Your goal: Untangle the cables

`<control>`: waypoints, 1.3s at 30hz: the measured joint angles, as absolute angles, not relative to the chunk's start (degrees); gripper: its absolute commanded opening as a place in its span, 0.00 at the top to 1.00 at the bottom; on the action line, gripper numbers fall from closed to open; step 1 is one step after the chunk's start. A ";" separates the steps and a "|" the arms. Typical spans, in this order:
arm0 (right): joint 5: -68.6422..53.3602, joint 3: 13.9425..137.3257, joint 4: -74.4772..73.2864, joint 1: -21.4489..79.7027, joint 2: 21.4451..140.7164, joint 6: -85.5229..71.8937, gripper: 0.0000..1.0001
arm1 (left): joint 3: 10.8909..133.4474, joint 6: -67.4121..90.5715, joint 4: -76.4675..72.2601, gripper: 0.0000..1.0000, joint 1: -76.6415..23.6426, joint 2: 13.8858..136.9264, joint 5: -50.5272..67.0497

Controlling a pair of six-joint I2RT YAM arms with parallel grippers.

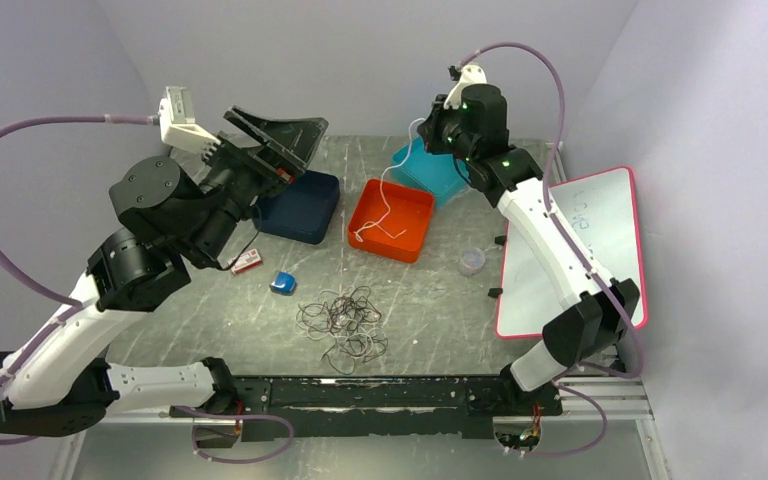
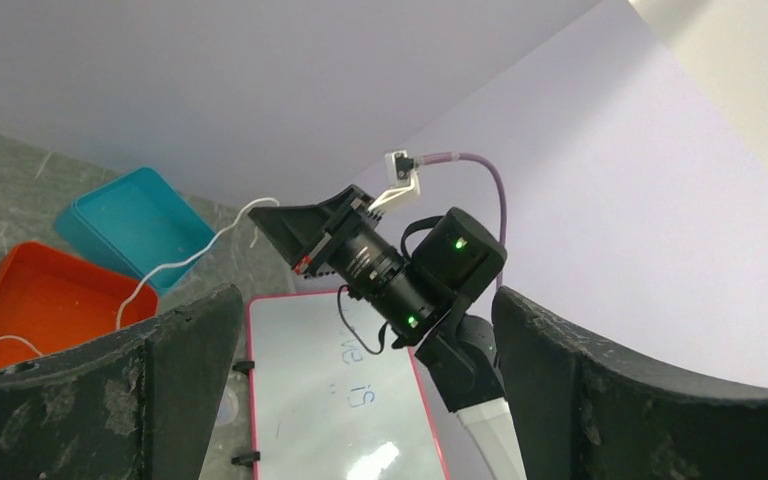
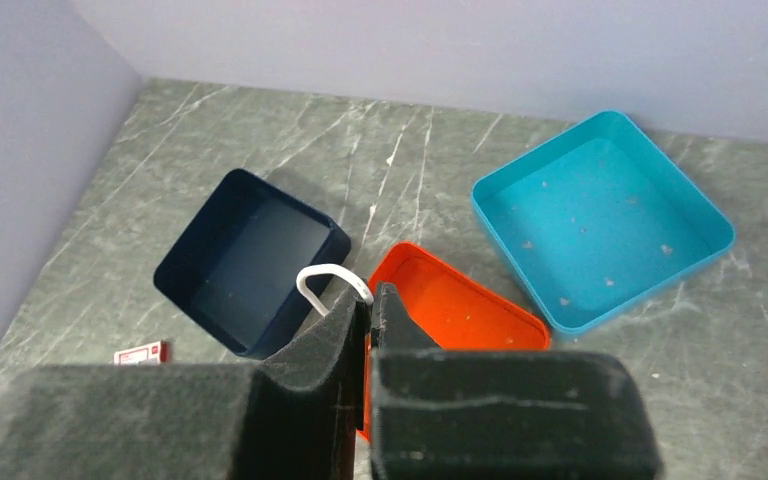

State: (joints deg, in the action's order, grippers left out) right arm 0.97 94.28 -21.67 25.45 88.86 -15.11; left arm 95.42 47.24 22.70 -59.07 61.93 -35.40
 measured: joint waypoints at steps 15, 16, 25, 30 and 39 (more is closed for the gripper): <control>6.81 102.08 -23.83 23.51 93.01 -9.41 1.00 | 86.74 50.22 28.01 0.01 -59.07 58.76 -38.20; 7.75 102.43 -23.97 23.42 93.17 -8.84 1.00 | 86.02 50.59 28.67 0.01 -59.07 58.57 -38.35; 10.09 102.13 -24.67 22.92 95.31 -6.04 1.00 | 80.05 54.04 34.61 0.01 -59.07 56.86 -38.85; 5.06 95.42 -23.75 22.94 95.29 -7.92 1.00 | 74.28 57.21 38.94 0.01 -59.07 55.11 -38.79; -0.71 84.71 -23.00 22.92 95.98 -10.68 1.00 | 69.19 59.40 41.85 0.01 -59.07 55.13 -36.07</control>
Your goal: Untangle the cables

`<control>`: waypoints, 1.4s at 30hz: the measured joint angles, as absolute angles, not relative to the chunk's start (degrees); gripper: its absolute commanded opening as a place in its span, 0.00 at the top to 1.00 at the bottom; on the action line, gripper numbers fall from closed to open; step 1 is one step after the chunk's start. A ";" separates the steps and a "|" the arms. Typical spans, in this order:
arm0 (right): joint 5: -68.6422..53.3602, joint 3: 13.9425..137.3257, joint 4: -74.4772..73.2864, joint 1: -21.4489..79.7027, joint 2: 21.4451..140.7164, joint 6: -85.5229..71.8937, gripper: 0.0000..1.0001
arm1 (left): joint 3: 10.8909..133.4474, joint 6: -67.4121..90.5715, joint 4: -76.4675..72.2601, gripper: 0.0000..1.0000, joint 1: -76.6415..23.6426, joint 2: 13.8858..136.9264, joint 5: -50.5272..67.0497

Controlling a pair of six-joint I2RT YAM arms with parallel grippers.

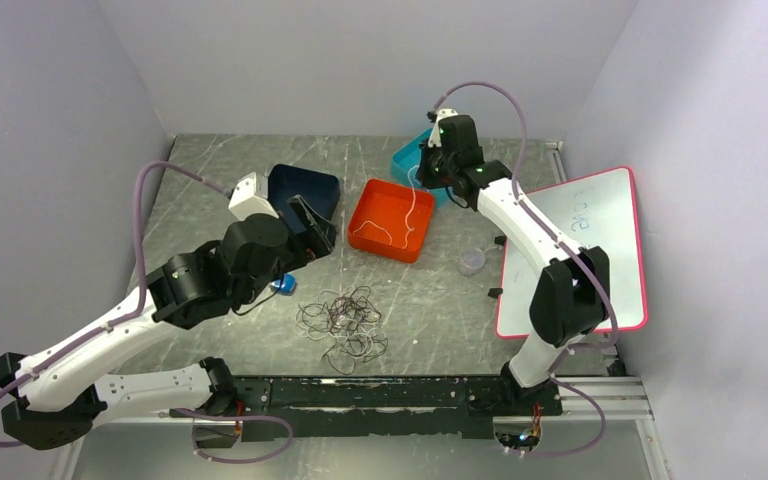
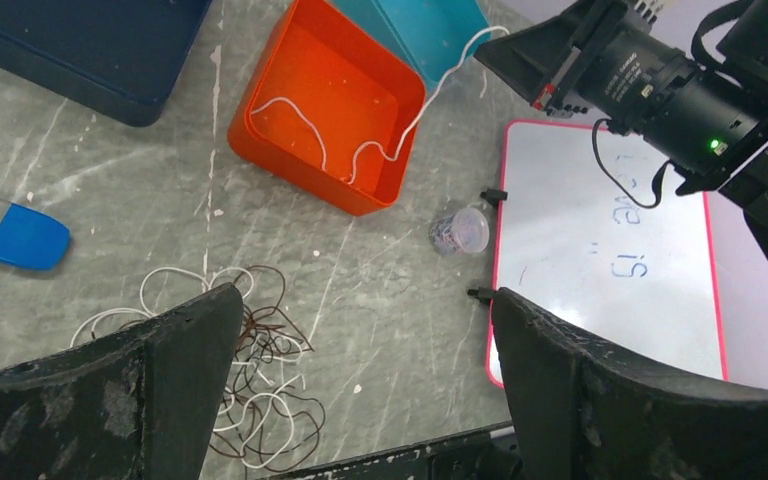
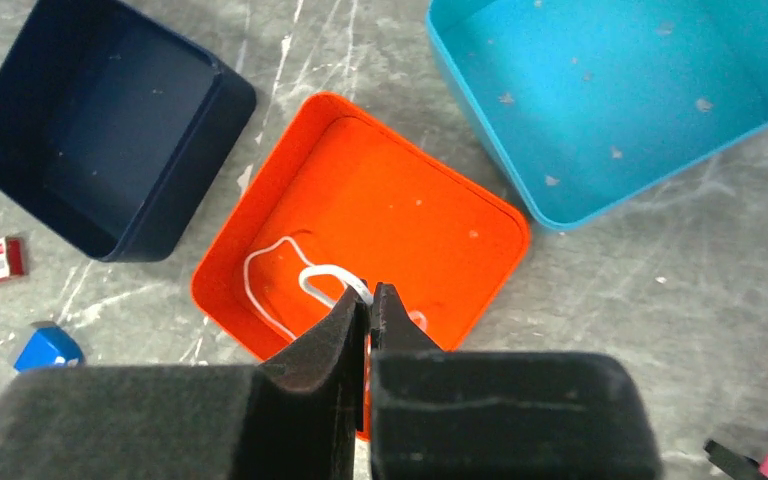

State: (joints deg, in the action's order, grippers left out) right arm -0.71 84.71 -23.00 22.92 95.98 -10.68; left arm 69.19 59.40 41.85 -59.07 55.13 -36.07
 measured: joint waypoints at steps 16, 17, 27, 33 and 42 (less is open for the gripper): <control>-14.94 84.44 -19.79 23.66 107.92 -12.78 0.89 | 63.29 60.51 43.97 0.01 -59.07 56.47 -32.77; -15.11 84.33 -19.62 23.92 108.84 -12.86 0.87 | 62.96 60.58 43.99 0.01 -59.07 56.47 -32.62; -13.87 83.61 -18.74 25.47 113.51 -13.15 0.57 | 62.04 60.93 43.99 0.01 -59.07 59.09 -30.15; -12.01 83.50 -18.31 25.47 112.31 -12.93 0.52 | 60.53 61.89 44.01 0.01 -59.07 61.19 -29.43; -10.94 73.30 -18.00 25.50 95.29 -13.85 0.52 | 57.47 60.86 43.83 0.01 -59.07 63.57 -29.32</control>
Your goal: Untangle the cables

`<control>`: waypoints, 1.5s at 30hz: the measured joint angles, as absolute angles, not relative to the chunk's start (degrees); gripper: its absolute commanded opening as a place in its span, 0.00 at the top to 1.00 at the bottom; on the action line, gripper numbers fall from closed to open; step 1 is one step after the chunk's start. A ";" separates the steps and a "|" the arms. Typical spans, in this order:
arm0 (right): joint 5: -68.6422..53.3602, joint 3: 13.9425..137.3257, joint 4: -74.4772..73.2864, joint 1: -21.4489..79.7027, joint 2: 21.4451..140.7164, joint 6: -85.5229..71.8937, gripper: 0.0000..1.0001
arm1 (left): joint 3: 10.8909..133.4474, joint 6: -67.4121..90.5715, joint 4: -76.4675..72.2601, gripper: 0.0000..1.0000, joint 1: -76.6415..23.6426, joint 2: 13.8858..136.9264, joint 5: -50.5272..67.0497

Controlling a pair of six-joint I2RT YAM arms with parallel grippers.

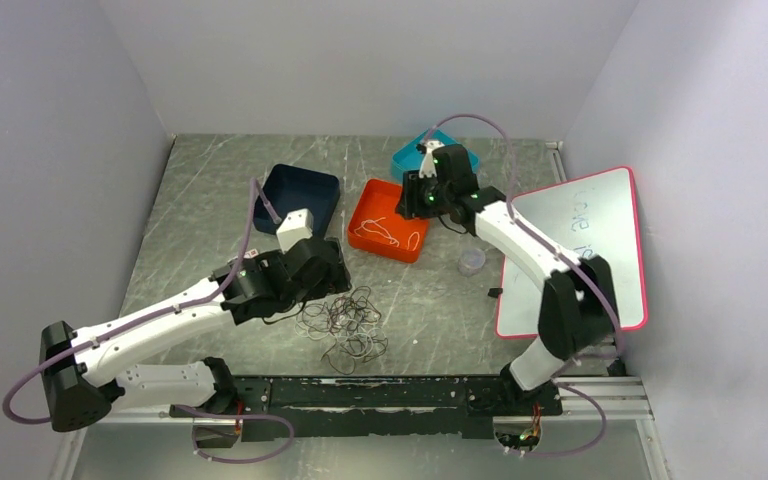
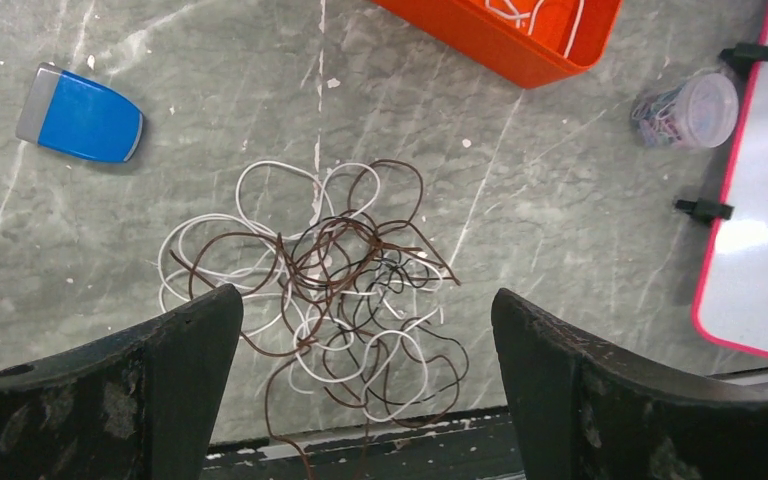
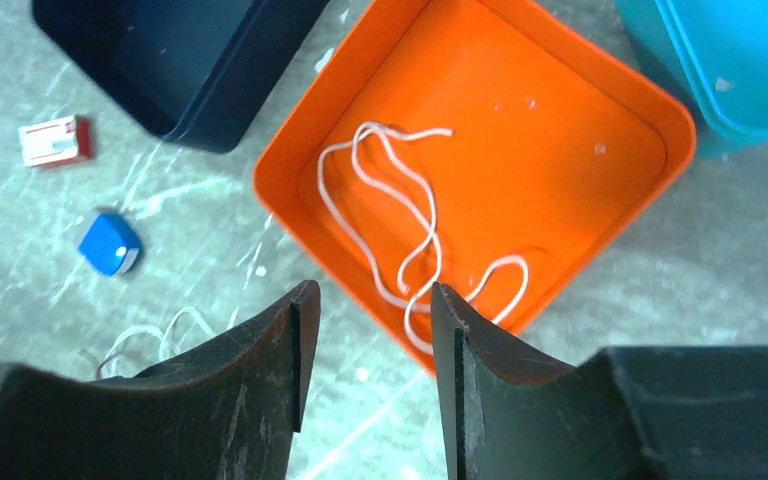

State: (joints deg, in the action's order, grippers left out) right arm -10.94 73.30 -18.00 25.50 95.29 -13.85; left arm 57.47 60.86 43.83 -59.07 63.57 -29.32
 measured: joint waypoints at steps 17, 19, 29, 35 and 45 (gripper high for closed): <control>-11.09 43.24 -18.28 39.83 64.51 -23.68 0.54 | 46.19 55.31 34.63 0.08 -59.02 63.88 -25.78; -9.67 40.93 -17.93 41.32 63.44 -25.93 0.54 | 44.60 57.04 35.16 0.09 -59.02 63.88 -25.34; -10.24 36.73 -12.58 43.18 62.02 -27.53 0.54 | 36.25 62.61 35.29 0.10 -59.02 59.07 -22.61; -15.20 36.53 -7.35 43.42 67.46 -22.13 0.54 | 36.25 61.87 32.82 0.11 -59.02 59.59 -21.89; -20.78 36.62 0.43 43.64 78.15 -17.78 0.57 | 36.25 61.52 30.28 0.12 -59.02 59.86 -21.17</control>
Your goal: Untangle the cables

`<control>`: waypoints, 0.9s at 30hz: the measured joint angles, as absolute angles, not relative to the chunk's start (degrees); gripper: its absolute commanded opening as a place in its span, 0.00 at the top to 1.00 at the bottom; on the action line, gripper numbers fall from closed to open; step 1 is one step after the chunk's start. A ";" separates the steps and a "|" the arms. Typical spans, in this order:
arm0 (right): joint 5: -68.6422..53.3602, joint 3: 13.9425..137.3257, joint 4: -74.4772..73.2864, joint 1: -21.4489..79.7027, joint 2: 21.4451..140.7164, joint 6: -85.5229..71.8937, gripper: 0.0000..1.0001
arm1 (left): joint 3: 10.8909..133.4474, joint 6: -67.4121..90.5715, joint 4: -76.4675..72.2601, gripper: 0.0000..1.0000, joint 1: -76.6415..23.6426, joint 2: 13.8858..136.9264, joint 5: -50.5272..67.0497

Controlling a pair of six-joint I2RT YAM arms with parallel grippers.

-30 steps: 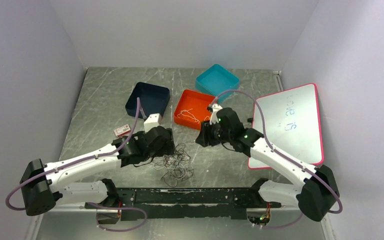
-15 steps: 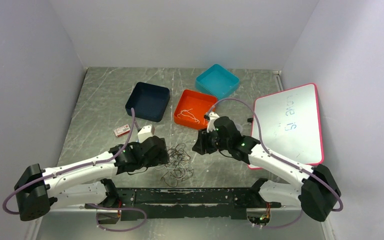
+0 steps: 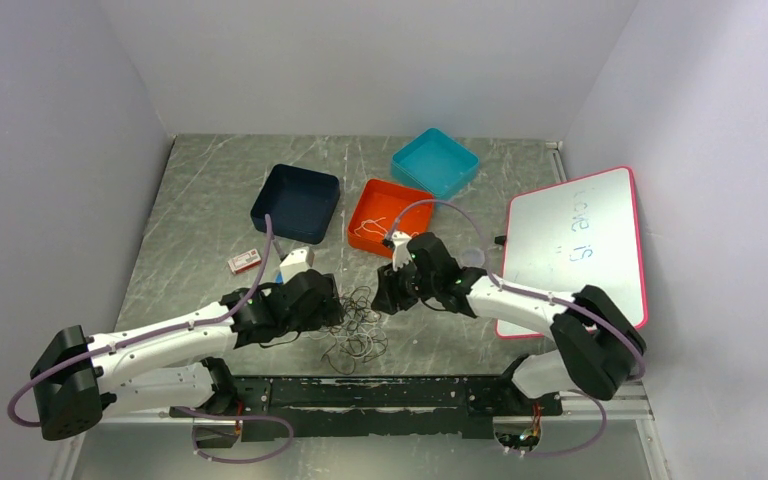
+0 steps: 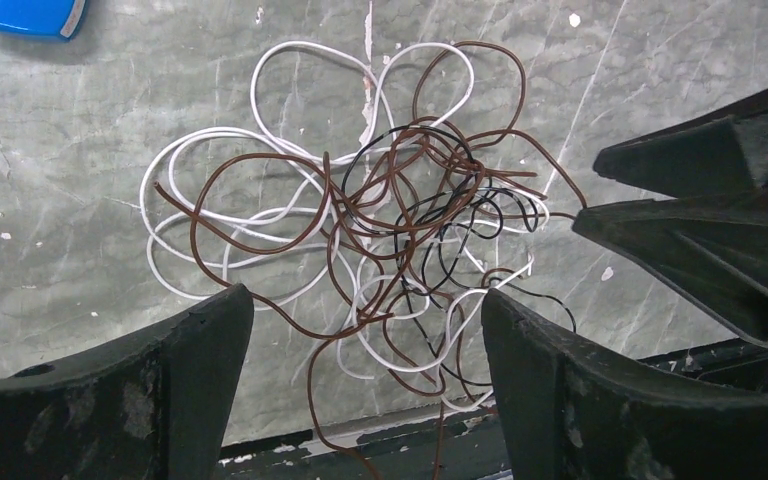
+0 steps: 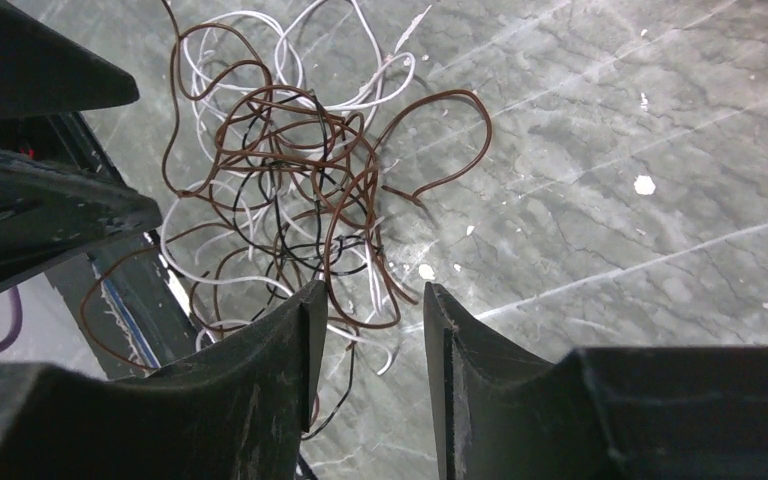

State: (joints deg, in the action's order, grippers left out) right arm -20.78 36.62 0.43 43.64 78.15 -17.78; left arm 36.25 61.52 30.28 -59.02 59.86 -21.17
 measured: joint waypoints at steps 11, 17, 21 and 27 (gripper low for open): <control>-23.24 37.82 5.02 43.97 85.19 -17.30 0.74 | 36.25 61.54 30.11 0.12 -59.02 59.35 -21.19; -21.30 37.87 5.02 45.01 84.27 -17.37 0.97 | 36.25 61.47 30.00 0.12 -59.02 58.94 -21.28; -19.66 39.35 2.20 45.47 79.70 -17.23 1.00 | 36.07 59.86 28.58 0.11 -59.02 56.71 -21.71; -18.44 45.36 -3.20 45.50 71.35 -16.88 1.00 | 35.44 52.88 22.09 0.08 -59.02 50.50 -22.83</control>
